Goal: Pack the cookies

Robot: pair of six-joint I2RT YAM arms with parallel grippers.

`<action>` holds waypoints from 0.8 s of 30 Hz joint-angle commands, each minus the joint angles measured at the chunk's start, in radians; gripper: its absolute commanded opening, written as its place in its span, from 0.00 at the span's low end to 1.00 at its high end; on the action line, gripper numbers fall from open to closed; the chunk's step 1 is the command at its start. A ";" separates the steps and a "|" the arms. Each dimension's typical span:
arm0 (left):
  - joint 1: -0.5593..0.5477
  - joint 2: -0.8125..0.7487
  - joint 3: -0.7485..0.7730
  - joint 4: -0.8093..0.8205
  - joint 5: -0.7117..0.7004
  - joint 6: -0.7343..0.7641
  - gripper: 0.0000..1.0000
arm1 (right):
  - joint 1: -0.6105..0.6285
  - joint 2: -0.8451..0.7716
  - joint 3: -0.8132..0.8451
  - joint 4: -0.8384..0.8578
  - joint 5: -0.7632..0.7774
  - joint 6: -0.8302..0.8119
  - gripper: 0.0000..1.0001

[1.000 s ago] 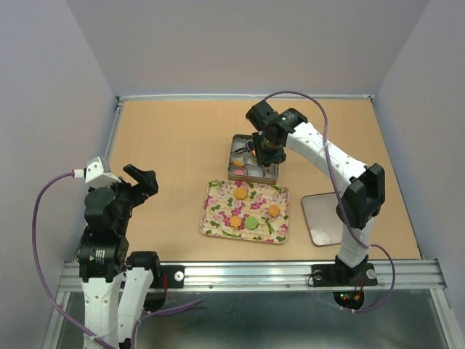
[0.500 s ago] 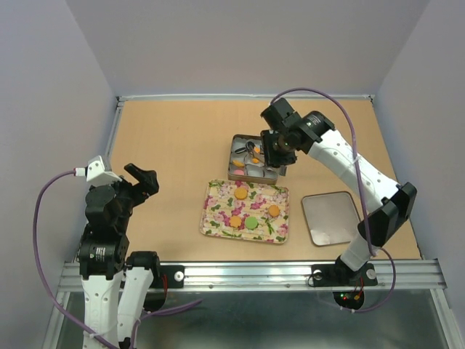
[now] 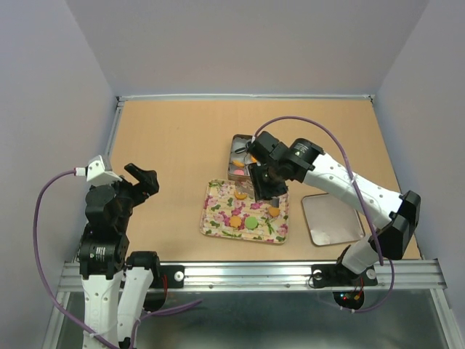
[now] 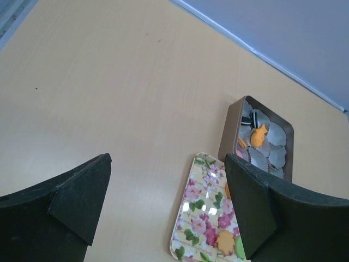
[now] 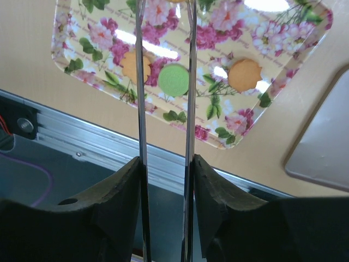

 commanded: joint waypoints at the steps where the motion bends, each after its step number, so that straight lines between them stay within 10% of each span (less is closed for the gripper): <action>1: 0.003 -0.014 -0.017 0.049 0.004 0.006 0.96 | 0.017 -0.027 -0.023 0.030 -0.002 0.036 0.46; 24: 0.003 -0.009 -0.018 0.054 0.035 0.017 0.96 | 0.054 0.129 0.006 0.039 0.021 0.051 0.49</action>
